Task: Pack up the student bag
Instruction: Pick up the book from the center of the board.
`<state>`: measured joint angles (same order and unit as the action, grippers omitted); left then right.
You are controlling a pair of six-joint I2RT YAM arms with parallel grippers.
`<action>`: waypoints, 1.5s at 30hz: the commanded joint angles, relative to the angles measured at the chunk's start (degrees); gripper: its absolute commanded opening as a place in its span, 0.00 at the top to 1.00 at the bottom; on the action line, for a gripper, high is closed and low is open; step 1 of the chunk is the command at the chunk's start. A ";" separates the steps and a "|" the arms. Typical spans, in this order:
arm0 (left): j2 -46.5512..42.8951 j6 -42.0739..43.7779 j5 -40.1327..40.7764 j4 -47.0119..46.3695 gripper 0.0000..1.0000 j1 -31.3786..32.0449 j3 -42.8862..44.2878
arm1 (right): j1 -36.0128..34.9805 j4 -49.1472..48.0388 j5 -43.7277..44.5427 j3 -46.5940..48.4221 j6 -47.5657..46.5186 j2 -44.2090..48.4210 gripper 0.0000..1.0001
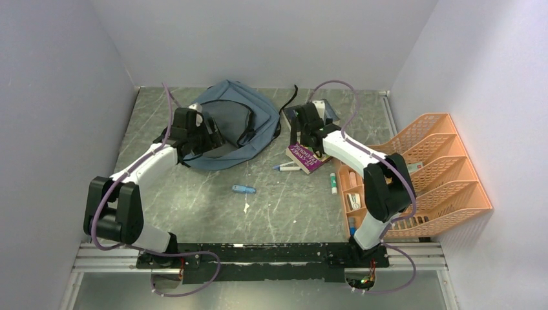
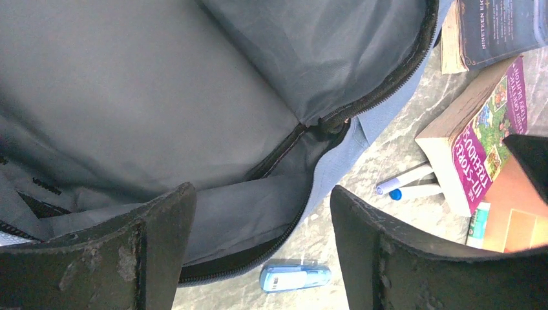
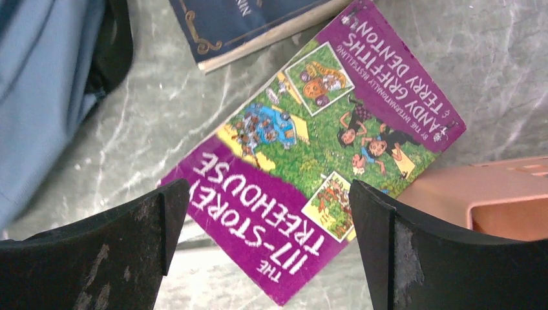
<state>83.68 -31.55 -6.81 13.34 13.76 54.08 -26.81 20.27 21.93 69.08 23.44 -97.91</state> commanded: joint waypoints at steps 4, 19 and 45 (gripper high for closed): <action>-1.59 -0.65 -3.02 -2.67 0.20 0.22 -1.41 | -10.66 9.90 11.91 4.65 -12.98 -2.39 0.02; -2.53 -0.03 -3.63 -1.97 0.21 0.22 -2.43 | -20.43 10.94 25.44 13.94 -32.28 -17.69 0.01; -2.34 -0.35 -4.71 -2.65 0.21 -1.94 -3.85 | -18.98 10.91 28.34 17.93 -41.26 -28.09 0.04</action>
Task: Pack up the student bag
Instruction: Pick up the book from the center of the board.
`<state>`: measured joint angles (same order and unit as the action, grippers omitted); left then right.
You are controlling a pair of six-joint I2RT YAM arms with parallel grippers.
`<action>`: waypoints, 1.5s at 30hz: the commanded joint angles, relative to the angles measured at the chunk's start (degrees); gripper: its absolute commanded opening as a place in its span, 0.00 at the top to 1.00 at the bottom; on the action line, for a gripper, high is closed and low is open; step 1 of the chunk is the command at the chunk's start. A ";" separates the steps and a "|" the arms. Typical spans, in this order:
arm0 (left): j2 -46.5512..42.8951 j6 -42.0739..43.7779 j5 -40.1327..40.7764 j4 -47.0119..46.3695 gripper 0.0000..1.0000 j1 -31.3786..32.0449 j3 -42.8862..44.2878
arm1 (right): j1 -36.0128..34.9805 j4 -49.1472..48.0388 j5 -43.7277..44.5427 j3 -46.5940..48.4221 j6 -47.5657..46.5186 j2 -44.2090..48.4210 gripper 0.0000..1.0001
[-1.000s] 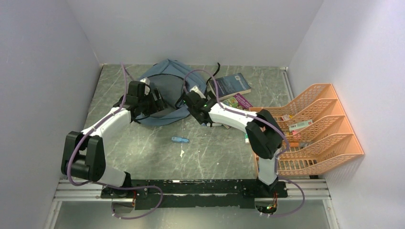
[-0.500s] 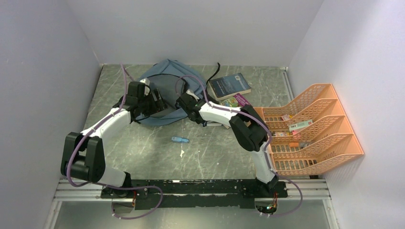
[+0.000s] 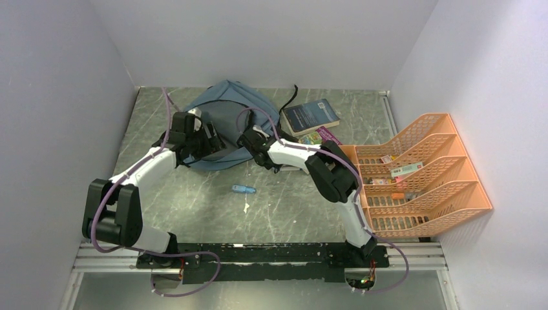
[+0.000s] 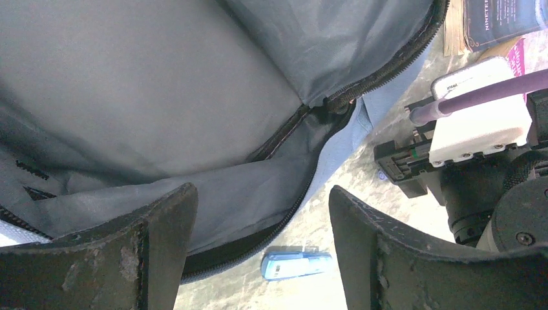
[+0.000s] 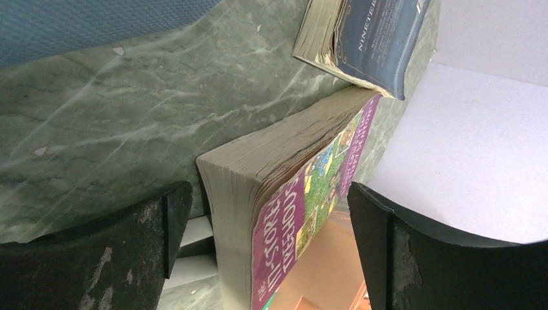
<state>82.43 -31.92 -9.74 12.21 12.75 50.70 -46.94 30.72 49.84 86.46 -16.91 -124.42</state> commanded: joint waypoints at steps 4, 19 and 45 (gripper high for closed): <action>-0.92 -0.38 -2.73 -2.16 0.22 -1.54 -1.03 | 2.14 1.07 0.52 0.57 -1.25 -1.96 0.05; -0.35 -1.32 -5.20 -3.81 0.21 -2.87 -2.16 | 2.90 1.22 2.69 -1.01 -1.54 -3.32 0.39; -1.52 1.89 -11.72 -3.65 0.22 -3.17 0.87 | 4.67 -1.69 11.36 6.27 -1.62 13.78 1.00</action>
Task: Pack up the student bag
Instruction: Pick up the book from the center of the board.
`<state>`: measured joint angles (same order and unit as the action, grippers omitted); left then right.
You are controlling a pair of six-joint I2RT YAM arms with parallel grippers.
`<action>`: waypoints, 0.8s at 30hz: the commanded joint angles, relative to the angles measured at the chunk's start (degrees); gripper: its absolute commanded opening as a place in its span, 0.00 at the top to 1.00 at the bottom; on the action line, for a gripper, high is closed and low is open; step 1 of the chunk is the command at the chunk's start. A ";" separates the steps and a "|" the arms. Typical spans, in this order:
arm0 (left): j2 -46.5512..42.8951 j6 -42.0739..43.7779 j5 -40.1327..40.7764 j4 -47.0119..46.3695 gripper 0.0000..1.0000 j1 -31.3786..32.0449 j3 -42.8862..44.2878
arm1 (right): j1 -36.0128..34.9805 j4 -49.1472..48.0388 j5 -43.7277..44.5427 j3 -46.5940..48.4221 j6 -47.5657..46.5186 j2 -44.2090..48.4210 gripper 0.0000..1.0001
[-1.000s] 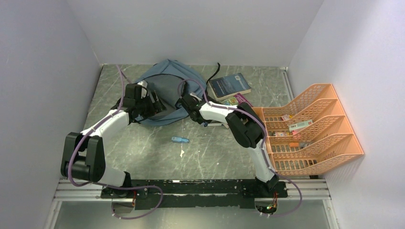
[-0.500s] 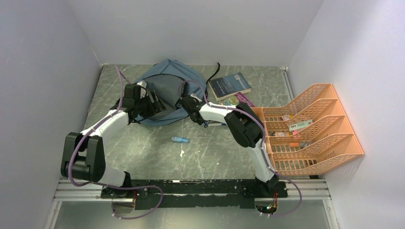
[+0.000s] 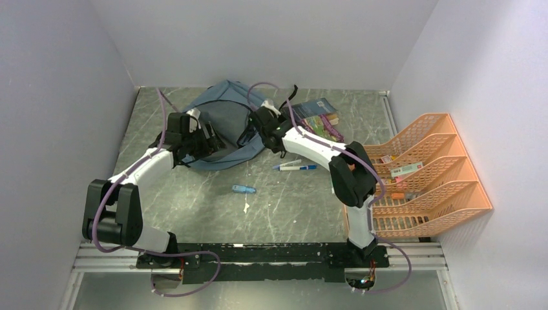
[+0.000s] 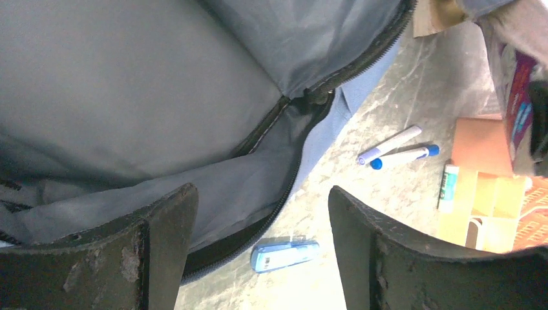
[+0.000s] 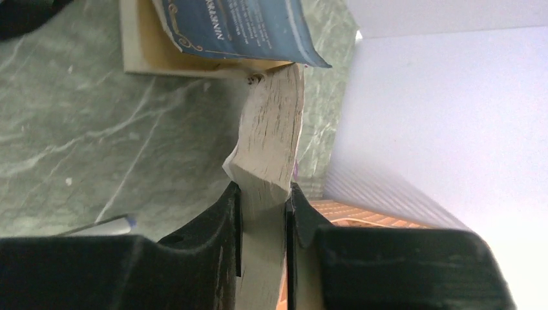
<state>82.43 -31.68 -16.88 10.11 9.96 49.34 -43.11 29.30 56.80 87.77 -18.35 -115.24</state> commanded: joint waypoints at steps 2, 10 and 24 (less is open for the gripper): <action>-2.51 1.74 -6.56 -2.81 0.21 -0.38 2.25 | 1.22 -0.99 3.86 5.76 0.05 7.33 1.00; -4.33 -2.20 -19.97 -14.21 0.16 -0.38 0.06 | 2.30 0.75 -5.10 10.08 8.10 18.63 1.00; -7.02 -4.34 -21.74 -18.00 0.04 0.33 3.34 | 10.83 -13.21 -52.86 -0.06 29.60 32.58 1.00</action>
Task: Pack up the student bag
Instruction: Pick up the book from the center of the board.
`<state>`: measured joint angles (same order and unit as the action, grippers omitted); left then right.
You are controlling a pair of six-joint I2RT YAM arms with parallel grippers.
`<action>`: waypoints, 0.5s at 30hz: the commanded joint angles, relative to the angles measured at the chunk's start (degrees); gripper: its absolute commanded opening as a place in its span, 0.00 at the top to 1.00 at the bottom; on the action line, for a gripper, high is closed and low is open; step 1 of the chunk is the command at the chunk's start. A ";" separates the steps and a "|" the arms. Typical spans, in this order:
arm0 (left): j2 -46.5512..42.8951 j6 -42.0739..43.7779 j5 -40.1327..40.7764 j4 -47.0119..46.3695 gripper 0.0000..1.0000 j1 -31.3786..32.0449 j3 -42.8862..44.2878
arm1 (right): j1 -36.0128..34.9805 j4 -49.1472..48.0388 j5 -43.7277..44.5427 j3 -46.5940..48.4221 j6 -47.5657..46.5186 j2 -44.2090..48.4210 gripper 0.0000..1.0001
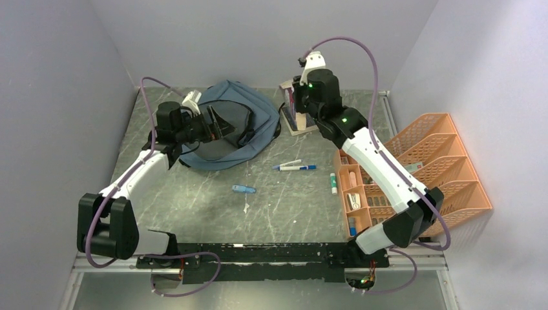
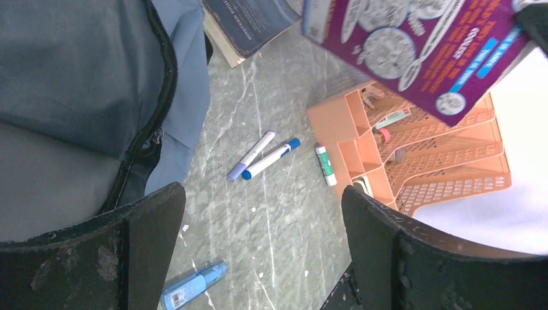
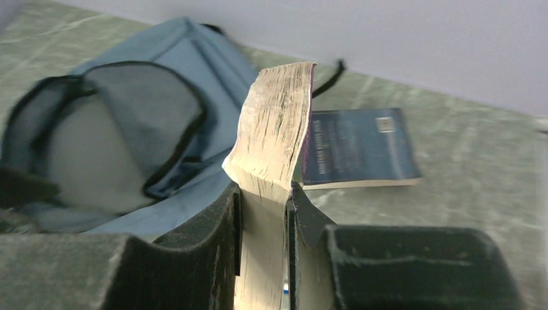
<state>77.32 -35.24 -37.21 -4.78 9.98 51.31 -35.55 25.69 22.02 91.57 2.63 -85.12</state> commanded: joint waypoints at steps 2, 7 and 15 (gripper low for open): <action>-2.52 -1.14 -1.22 -4.14 0.04 0.31 0.88 | 5.20 -13.15 -25.51 -6.01 11.87 3.32 1.00; -3.18 2.48 -0.30 -4.14 0.05 0.00 1.57 | 9.96 -23.03 -39.90 -11.00 23.64 4.61 1.00; -4.90 11.46 3.26 -4.24 0.10 -0.22 1.90 | 18.37 -44.03 -62.10 -17.72 46.65 3.42 1.00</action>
<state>73.95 -29.78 -35.99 -6.33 9.96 51.31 -20.47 1.15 -24.67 74.41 33.76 -83.42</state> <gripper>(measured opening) 0.902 0.255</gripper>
